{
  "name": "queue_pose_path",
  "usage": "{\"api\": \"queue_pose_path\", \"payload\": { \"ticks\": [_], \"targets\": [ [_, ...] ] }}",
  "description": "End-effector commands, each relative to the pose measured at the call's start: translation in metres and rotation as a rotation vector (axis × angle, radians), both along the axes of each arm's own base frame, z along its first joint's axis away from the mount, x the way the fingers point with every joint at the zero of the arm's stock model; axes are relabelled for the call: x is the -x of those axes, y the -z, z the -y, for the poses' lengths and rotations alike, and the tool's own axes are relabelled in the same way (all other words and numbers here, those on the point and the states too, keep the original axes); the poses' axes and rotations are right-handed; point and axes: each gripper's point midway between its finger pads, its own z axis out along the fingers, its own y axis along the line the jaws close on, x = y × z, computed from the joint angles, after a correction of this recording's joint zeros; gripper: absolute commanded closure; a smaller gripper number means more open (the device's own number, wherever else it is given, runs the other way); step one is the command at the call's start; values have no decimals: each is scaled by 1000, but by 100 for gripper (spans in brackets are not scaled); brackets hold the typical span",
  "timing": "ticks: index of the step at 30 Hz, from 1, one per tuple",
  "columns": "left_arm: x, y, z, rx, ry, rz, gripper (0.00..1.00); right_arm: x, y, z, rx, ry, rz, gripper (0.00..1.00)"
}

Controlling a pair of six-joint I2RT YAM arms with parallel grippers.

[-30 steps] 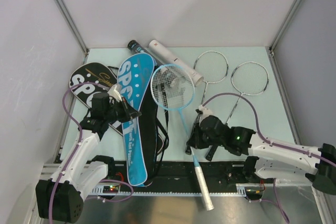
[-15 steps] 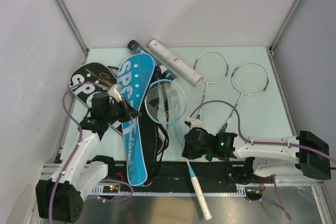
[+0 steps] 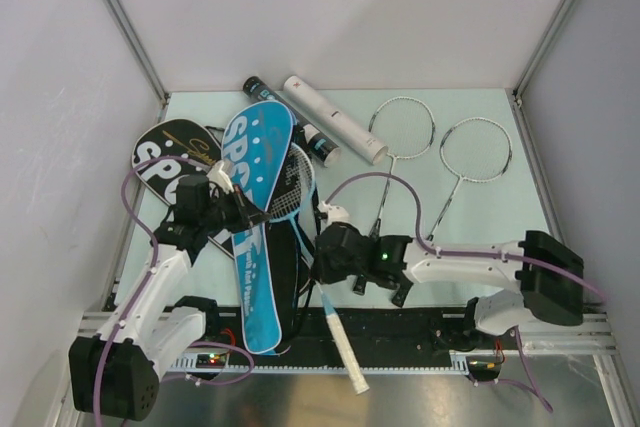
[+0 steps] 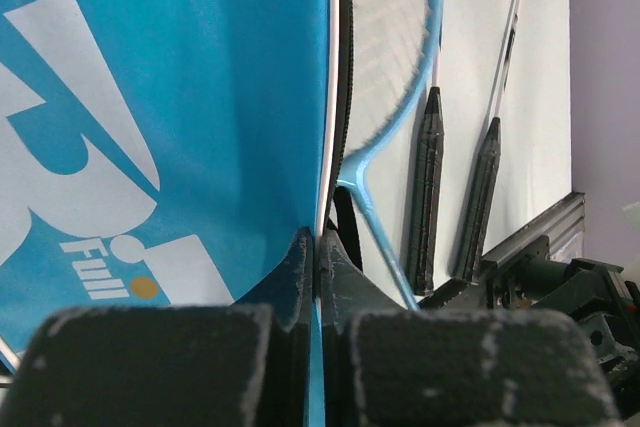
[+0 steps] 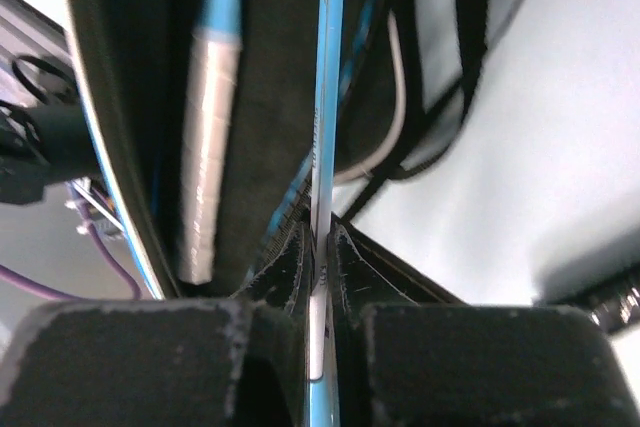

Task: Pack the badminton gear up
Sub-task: Place the racket in the racket bag.

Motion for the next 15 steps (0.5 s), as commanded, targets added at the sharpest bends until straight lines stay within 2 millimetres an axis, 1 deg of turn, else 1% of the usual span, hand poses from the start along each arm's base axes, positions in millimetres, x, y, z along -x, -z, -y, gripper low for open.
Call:
{"api": "queue_pose_path", "payload": {
  "ticks": [1,2,3,6,7,9,12,15],
  "targets": [
    [-9,-25,7,50,27,68,100,-35,-60,-58,-222,0,96,100],
    [-9,-25,8,55,29,67,100,-45,-60,-63,-235,12,94,100],
    [-9,-26,9,61,30,64,100,-52,-66,-71,-271,13,95,100],
    [-8,-28,12,81,32,57,100,-79,-61,-87,-310,40,89,100],
    [-7,-28,13,89,31,52,100,-90,-62,-91,-330,58,89,100],
    [-5,-29,14,105,30,44,100,-107,-54,-98,-344,95,75,100],
    [-3,-30,16,127,23,34,100,-127,-50,-106,-372,148,91,100],
    [0,-30,17,149,7,18,100,-141,-48,-110,-386,201,119,100]
  ]
}}
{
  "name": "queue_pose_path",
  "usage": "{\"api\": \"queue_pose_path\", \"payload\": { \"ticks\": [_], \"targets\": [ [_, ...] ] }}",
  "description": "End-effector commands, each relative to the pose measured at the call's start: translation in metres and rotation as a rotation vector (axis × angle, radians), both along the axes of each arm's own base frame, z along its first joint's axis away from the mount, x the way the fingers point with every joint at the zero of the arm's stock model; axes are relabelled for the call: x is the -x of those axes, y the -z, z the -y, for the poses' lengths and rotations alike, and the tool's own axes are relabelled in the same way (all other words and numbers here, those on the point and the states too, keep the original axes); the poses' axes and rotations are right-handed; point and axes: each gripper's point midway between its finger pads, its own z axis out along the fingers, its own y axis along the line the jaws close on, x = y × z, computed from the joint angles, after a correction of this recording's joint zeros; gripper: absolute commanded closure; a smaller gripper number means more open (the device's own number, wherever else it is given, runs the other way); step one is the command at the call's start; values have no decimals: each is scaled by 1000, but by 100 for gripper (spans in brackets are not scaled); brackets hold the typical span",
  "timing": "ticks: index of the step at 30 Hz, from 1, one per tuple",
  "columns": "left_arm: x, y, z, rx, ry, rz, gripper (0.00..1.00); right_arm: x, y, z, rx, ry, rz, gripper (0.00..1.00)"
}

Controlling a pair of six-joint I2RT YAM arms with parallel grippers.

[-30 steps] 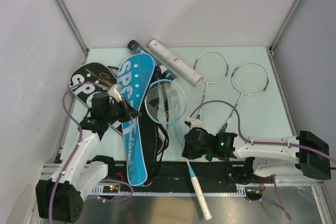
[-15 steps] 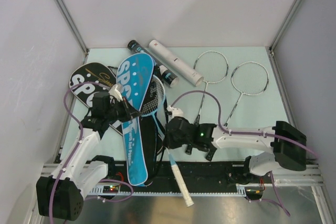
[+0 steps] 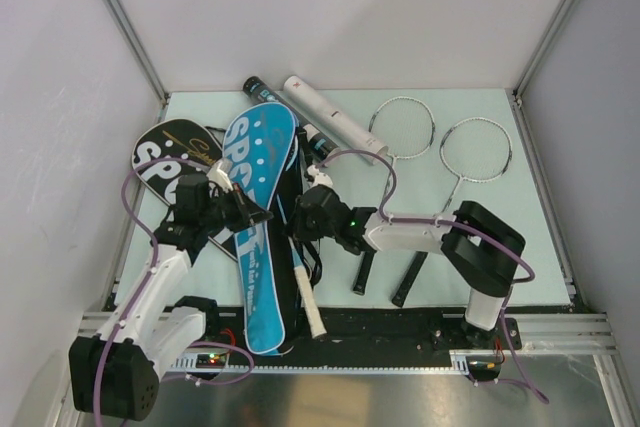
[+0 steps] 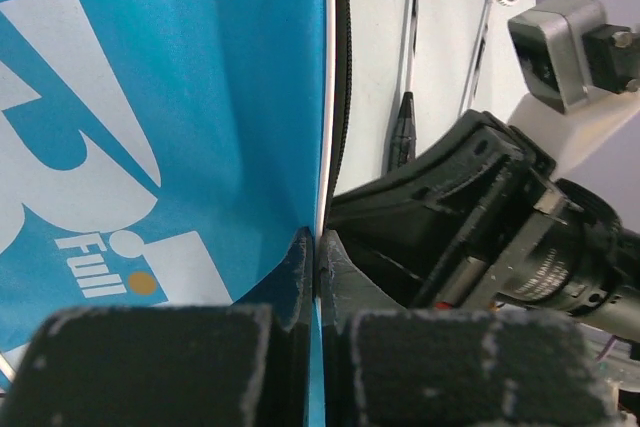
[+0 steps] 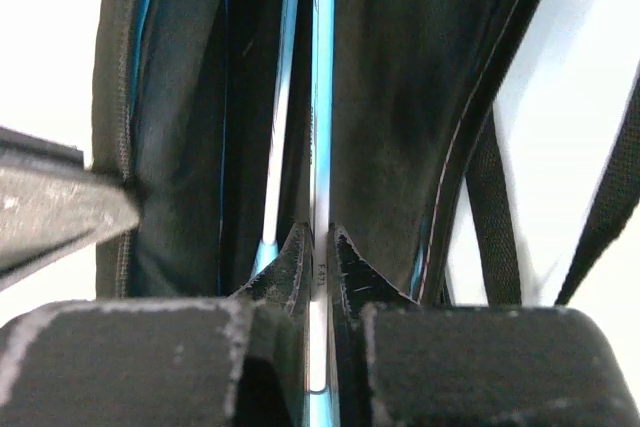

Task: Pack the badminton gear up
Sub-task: Place the racket in the racket bag.

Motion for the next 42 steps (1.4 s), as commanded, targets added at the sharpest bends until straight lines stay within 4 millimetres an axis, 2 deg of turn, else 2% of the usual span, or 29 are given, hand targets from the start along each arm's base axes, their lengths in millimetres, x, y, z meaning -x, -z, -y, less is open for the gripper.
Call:
{"api": "queue_pose_path", "payload": {
  "ticks": [1,11,16,22,27,29,31,35,38,42],
  "targets": [
    [0,-25,10,91,8,45,100,-33,-55,-34,-195,83,120,100],
    [3,-22,10,155,-51,11,100,-74,-48,-39,-243,249,115,100],
    [5,-22,11,191,-71,-1,100,-93,-38,-38,-250,341,108,100],
    [5,-23,13,238,-96,-9,100,-103,-27,-38,-257,442,119,100],
    [1,-21,15,274,-110,-5,100,-101,-20,-44,-265,465,139,100],
    [-1,-17,14,265,-116,-7,100,-96,-21,-50,-267,428,145,95],
    [-3,-15,13,250,-117,-1,100,-89,-23,-53,-253,370,147,85],
    [-10,-12,8,197,-121,19,100,-70,-28,-53,-195,193,123,57],
    [-14,-5,3,156,-138,23,92,-58,-31,-40,-130,119,100,46],
    [-17,3,1,128,-134,10,79,-47,-31,-14,-69,88,75,41]
  ]
}}
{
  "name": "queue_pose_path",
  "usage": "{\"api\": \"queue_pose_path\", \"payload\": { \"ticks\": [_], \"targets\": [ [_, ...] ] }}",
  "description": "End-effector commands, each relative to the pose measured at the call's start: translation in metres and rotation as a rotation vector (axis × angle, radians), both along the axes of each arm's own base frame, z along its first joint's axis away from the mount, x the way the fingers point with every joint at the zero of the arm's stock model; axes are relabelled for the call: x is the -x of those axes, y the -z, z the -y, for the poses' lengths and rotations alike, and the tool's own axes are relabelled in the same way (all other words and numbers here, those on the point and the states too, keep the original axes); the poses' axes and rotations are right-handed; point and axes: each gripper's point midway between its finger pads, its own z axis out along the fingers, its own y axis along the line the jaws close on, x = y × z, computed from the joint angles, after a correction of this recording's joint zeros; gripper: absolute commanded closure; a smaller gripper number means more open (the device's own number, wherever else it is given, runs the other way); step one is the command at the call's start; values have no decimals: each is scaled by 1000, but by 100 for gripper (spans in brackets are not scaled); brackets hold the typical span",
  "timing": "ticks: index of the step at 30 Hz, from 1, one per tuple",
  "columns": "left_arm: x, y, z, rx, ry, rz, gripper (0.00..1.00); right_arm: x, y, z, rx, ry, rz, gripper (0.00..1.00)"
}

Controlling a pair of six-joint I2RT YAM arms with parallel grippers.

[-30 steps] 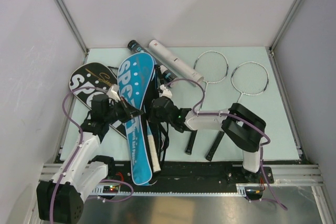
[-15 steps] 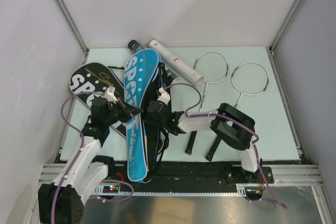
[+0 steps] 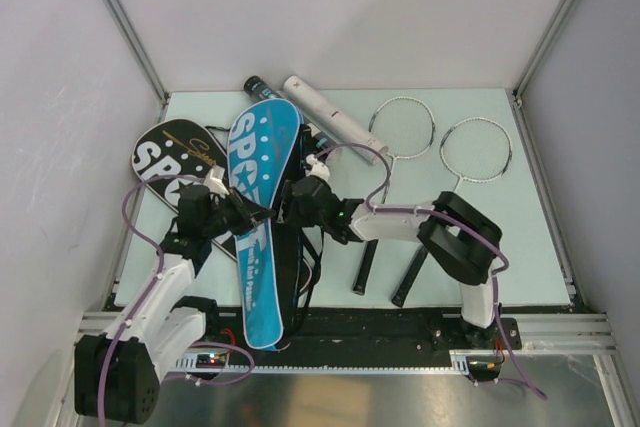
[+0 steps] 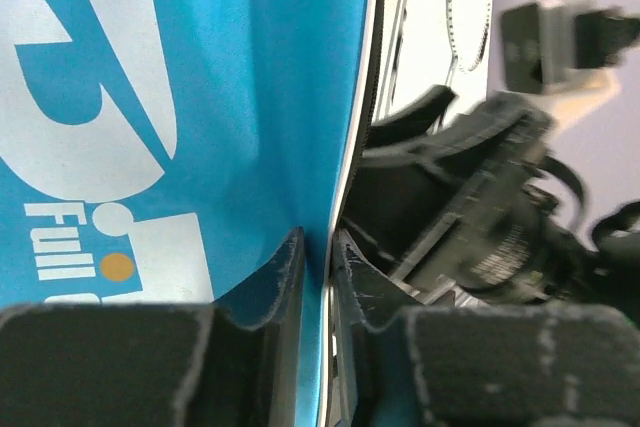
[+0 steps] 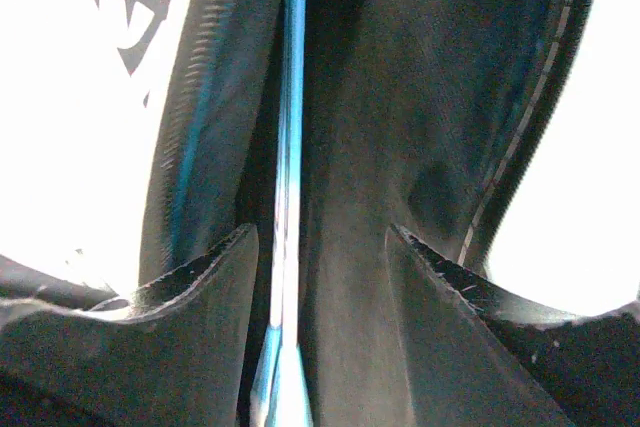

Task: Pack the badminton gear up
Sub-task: Place the racket in the racket bag, then zip the racket bag at the center of the board.

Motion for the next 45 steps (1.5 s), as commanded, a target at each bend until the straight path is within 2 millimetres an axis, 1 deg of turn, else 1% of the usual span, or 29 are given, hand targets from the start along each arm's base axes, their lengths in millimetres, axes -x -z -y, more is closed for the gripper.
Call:
{"api": "queue_pose_path", "payload": {
  "ticks": [1,3,5,8,10,11,12,14,17,21,23,27,29,32,34,36,38,40,41,43,44,45],
  "targets": [
    [-7,-6,0,-36,30,42,74,13,-47,19,-11,-65,33,40],
    [-9,-6,-1,-48,30,47,66,13,-45,35,3,-42,23,37],
    [-10,-7,-3,-62,22,54,59,10,-48,50,-3,-13,22,34],
    [-12,-9,-9,-96,-1,62,51,5,-52,56,-36,-18,29,32],
    [-13,-9,-14,-128,-23,65,48,2,-55,52,-69,-49,36,26],
    [-13,-8,-18,-145,-35,59,47,2,-53,49,-88,-71,26,18],
    [-14,-7,-20,-161,-46,58,45,2,-52,47,-102,-82,15,14],
    [-14,-3,-25,-184,-61,42,44,0,-46,44,-124,-106,-5,10],
    [-12,6,-27,-196,-75,7,43,-3,-41,35,-172,-157,-8,11],
    [-11,16,-28,-200,-80,-28,43,-7,-34,27,-228,-206,-24,14],
    [-11,19,-29,-202,-87,-42,43,-10,-28,27,-234,-202,-37,15],
    [-12,25,-30,-209,-90,-64,43,-15,-12,28,-208,-195,-54,12],
    [-13,27,-31,-213,-93,-73,42,-13,-7,23,-214,-225,-66,12],
    [-14,29,-32,-215,-103,-83,42,-11,-1,15,-235,-263,-84,14],
    [-14,31,-32,-216,-108,-90,42,-10,1,11,-248,-275,-91,19],
    [-16,29,-33,-217,-118,-87,42,-10,2,8,-260,-288,-96,28],
    [-18,24,-35,-218,-131,-70,42,-12,-3,7,-274,-303,-91,43],
    [-24,12,-38,-227,-153,-36,41,-15,-12,8,-288,-312,-72,62],
    [-28,4,-40,-230,-167,-17,41,-16,-20,9,-291,-320,-50,72],
    [-37,-12,-45,-234,-202,11,40,-18,-38,11,-285,-332,4,88],
    [-41,-19,-48,-237,-220,21,39,-18,-45,13,-275,-342,29,94],
    [-45,-29,-50,-237,-237,38,39,-17,-56,15,-265,-350,47,97]
  ]
}}
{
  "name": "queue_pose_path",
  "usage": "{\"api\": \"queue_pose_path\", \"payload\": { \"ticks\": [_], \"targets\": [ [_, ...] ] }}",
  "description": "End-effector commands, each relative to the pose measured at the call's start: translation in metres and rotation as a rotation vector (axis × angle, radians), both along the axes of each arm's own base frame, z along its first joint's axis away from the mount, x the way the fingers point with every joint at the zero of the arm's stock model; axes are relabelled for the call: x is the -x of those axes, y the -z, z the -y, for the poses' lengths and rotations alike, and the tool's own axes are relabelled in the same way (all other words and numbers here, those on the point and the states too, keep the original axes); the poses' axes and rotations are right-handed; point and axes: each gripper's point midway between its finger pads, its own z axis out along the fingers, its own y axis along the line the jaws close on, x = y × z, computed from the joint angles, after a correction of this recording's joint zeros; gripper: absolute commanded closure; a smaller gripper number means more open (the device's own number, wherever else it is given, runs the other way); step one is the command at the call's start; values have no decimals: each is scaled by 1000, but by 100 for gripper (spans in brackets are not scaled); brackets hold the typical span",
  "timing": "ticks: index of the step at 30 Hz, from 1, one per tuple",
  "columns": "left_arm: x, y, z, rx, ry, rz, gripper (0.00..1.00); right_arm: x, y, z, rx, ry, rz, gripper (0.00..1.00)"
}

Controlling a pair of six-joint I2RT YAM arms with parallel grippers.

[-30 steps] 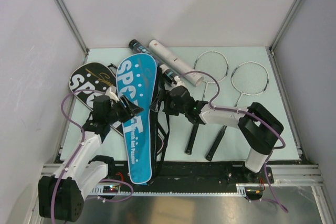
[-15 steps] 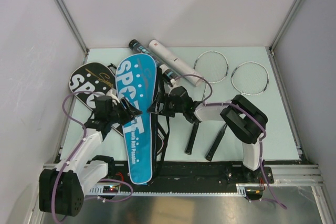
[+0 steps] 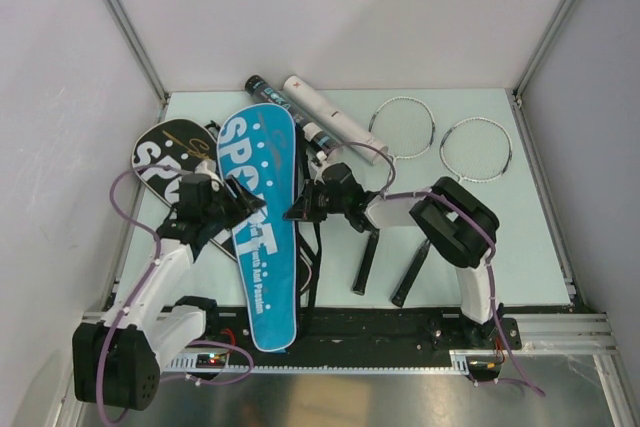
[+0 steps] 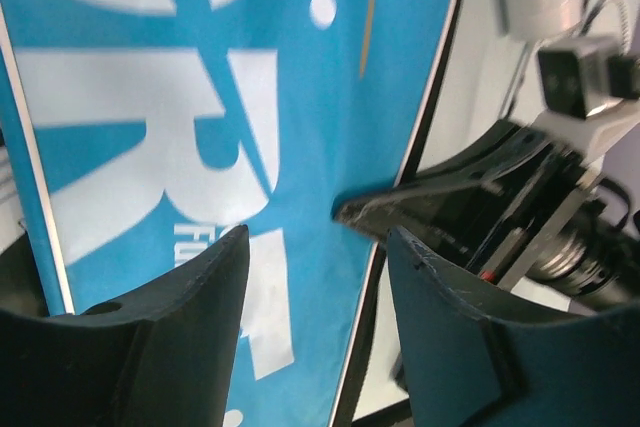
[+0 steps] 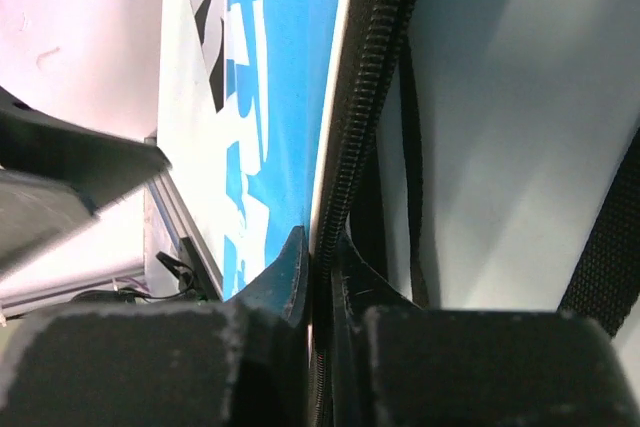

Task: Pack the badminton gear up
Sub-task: Zip the racket bag at the center of the board.

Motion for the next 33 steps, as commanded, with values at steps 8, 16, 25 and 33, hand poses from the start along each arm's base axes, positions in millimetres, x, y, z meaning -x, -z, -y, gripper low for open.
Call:
{"api": "queue_pose_path", "payload": {
  "ticks": [8,16,25,33],
  "targets": [
    [-61,-147,-61,-227,-232,338,35,1,-154,28,16,-95,346,100],
    [-66,-223,-103,-352,-387,425,29,9,-208,62,233,-213,595,100],
    [-75,-246,-118,-246,-477,408,29,-34,-264,78,542,-131,1024,100],
    [-59,-268,-151,-75,-762,387,26,-87,-263,74,726,-103,1381,100]
  ]
}}
